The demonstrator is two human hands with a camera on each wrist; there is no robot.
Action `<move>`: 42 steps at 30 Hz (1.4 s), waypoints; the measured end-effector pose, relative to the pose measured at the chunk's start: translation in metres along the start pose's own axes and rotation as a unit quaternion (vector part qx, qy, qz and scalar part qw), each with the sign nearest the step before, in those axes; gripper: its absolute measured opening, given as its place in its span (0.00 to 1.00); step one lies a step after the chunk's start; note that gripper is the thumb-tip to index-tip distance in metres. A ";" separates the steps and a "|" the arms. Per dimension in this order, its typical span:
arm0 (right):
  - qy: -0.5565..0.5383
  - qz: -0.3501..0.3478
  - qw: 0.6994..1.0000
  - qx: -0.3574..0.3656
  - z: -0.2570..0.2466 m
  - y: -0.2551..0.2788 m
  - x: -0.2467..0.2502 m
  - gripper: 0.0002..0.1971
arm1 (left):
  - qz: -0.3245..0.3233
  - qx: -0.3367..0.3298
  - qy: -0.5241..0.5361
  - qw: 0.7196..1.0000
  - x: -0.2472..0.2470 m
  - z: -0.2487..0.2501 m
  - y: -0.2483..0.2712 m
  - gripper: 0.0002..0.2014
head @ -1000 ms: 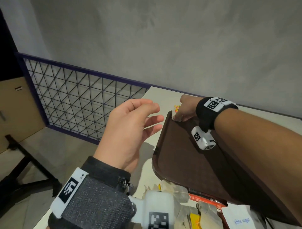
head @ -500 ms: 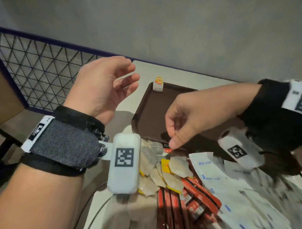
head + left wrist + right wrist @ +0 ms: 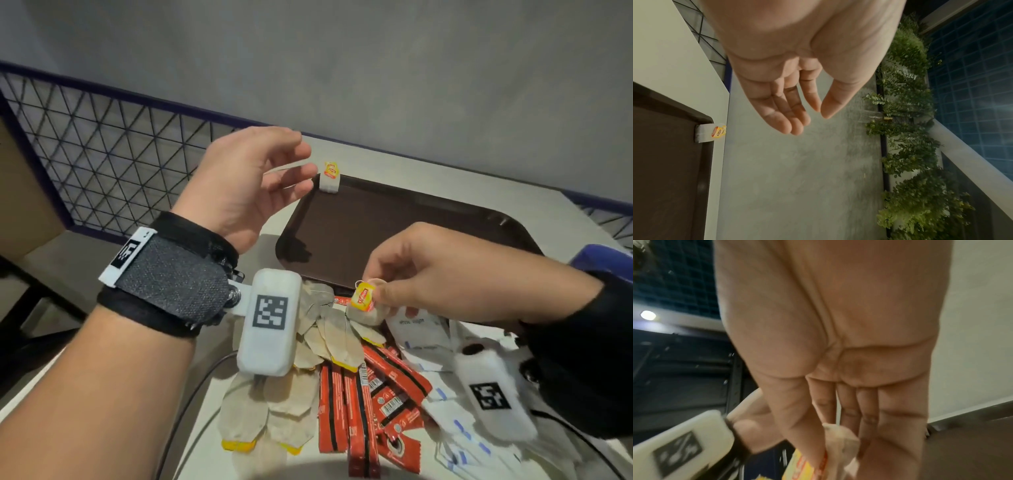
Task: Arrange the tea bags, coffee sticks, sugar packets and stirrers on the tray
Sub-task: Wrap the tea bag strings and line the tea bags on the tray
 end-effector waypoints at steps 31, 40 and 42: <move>-0.179 0.197 0.941 0.210 -0.021 0.020 0.065 0.12 | -0.186 0.047 -0.128 0.973 -0.044 -0.022 0.016 0.12; -0.246 0.247 0.923 0.165 -0.011 0.015 0.068 0.06 | -0.186 0.022 -0.124 0.975 -0.047 -0.015 0.017 0.05; -0.283 0.267 0.909 0.148 -0.006 0.013 0.069 0.07 | -0.167 0.018 -0.125 0.978 -0.044 -0.014 0.016 0.05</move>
Point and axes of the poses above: each hand's wrist, its own y-axis away from the middle knuckle, its own x-axis out of the back of the hand, z = x × y, the point moved 6 cm from there along -y, towards the middle knuckle, and after that the axes turned 11 degrees about -z, right-handed, at the moved point
